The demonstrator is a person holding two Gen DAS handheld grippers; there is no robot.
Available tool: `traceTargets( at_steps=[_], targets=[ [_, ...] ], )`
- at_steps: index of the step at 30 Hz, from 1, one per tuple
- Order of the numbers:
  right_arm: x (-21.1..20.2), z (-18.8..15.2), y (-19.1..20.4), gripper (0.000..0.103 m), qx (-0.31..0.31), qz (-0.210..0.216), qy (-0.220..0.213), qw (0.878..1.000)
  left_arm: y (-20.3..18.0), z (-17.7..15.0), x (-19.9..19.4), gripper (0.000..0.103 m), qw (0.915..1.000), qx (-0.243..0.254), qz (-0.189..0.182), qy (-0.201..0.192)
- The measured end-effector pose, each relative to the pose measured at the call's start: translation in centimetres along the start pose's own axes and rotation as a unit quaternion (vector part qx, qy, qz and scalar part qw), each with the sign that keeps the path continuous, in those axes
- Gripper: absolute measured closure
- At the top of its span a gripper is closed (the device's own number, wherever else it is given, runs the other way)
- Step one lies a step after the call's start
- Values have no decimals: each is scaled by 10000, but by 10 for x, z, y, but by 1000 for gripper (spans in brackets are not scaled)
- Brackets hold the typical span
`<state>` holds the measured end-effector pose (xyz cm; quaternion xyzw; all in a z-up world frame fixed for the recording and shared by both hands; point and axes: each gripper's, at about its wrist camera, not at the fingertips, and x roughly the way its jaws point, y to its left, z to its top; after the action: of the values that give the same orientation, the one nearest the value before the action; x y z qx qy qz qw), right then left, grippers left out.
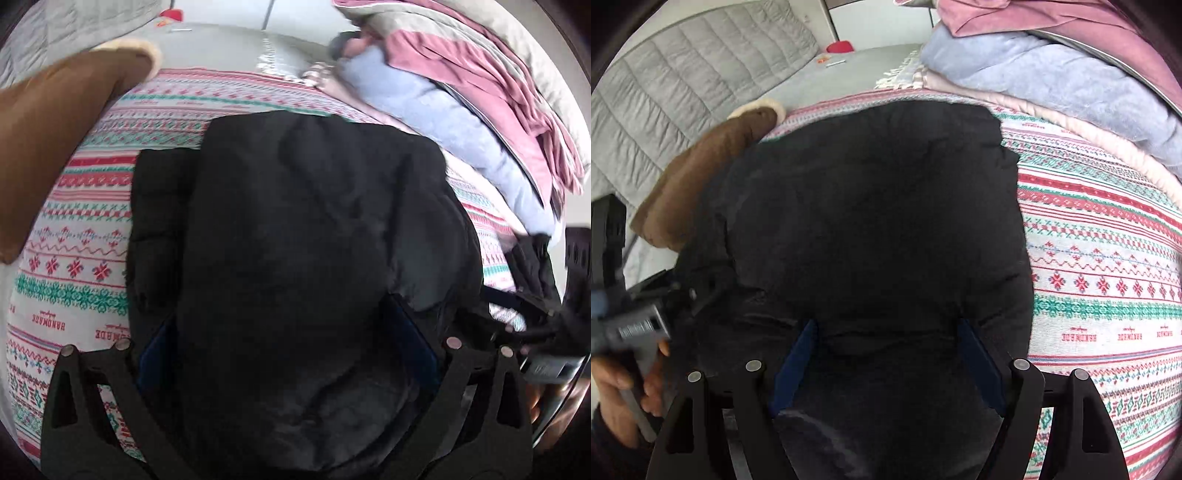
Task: Fold large clothes
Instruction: 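Lower the folded jacket onto the blanket with the right tool and release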
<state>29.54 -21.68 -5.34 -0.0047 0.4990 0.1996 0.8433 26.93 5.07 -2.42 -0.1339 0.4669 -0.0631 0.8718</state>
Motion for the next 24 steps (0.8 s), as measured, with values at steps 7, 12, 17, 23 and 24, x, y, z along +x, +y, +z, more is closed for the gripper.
traceTargets(
  at_steps=[7,12,17,23,24],
  targets=[
    [9,-3,6,21,-172,-139,28,9998,-10,-8,-2,1,9988,276,399,-64],
    [-25,-4,-2,21,-91,31,-184,9998,-6,-17,-40,1,9989,236,346,-231],
    [-62,-11,-40,21,456,310,-506,9972,9,-34,-73,1,9995,87,78,-295],
    [-77,-28,-84,21,1218,561,-448,9900,39,-64,-73,1,9984,-498,-237,140],
    [-79,-32,-87,21,1232,542,-422,9900,41,-67,-73,1,9979,-544,-292,188]
  ],
)
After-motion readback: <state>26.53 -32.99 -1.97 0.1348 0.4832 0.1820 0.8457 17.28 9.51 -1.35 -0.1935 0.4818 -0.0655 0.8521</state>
